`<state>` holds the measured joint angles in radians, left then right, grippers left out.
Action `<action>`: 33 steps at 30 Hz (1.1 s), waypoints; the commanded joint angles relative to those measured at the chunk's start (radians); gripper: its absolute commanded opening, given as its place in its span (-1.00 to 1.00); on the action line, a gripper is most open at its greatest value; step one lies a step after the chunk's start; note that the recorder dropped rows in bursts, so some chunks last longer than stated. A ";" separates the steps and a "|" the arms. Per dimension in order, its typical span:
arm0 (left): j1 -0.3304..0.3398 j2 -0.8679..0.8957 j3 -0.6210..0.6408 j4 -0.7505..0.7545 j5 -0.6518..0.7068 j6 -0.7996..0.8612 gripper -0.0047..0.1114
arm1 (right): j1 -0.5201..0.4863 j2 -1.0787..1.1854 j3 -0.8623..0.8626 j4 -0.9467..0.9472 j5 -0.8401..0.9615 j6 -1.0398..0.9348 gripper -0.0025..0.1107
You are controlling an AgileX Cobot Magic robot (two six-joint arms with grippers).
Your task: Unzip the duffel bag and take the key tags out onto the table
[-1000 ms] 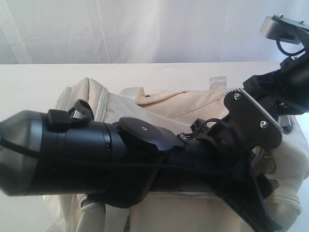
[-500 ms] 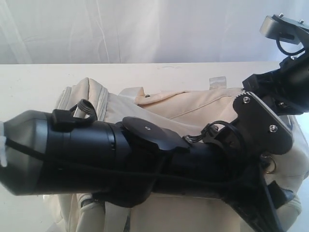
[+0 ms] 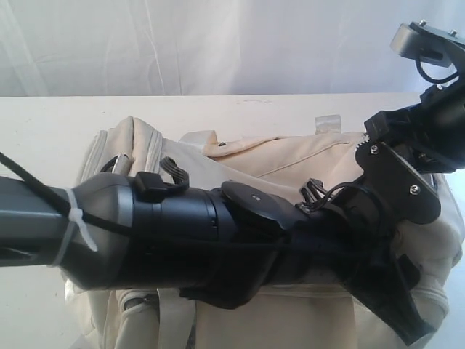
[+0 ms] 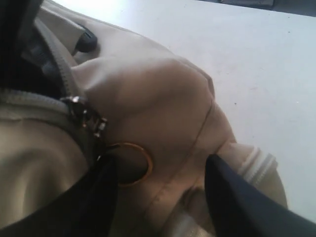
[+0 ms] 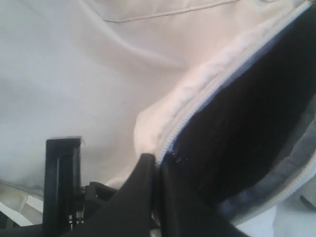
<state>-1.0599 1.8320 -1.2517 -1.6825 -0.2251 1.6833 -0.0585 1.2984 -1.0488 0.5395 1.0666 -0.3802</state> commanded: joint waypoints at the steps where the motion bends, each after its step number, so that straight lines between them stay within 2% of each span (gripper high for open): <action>1: 0.000 -0.006 -0.007 -0.021 -0.072 -0.006 0.08 | 0.000 -0.003 0.002 0.019 0.009 -0.008 -0.96; 5: 0.000 -0.006 -0.007 -0.021 -0.072 -0.010 0.04 | 0.000 -0.003 0.002 0.019 0.009 -0.008 -0.96; 16: 0.000 -0.006 -0.041 -0.021 -0.085 -0.012 -0.29 | 0.000 -0.003 0.002 0.019 0.009 -0.008 -0.96; 19: 0.000 -0.006 -0.041 -0.021 -0.118 -0.012 -0.48 | 0.000 -0.003 0.002 0.019 0.009 -0.008 -0.96; 24: 0.000 -0.006 -0.041 -0.040 -0.116 -0.010 -0.92 | 0.000 -0.003 0.002 0.019 0.005 -0.008 -0.96; 28: -0.012 -0.008 -0.034 -0.062 -0.137 0.022 -0.92 | 0.000 -0.003 0.002 0.019 -0.019 -0.008 -0.96; 33: -0.104 -0.010 -0.034 -0.062 -0.311 0.094 -0.92 | 0.000 -0.003 0.002 0.019 -0.029 -0.008 -0.96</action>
<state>-1.1342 1.8358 -1.2770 -1.7233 -0.4625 1.7512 -0.0585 1.2984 -1.0488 0.5572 1.0491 -0.3798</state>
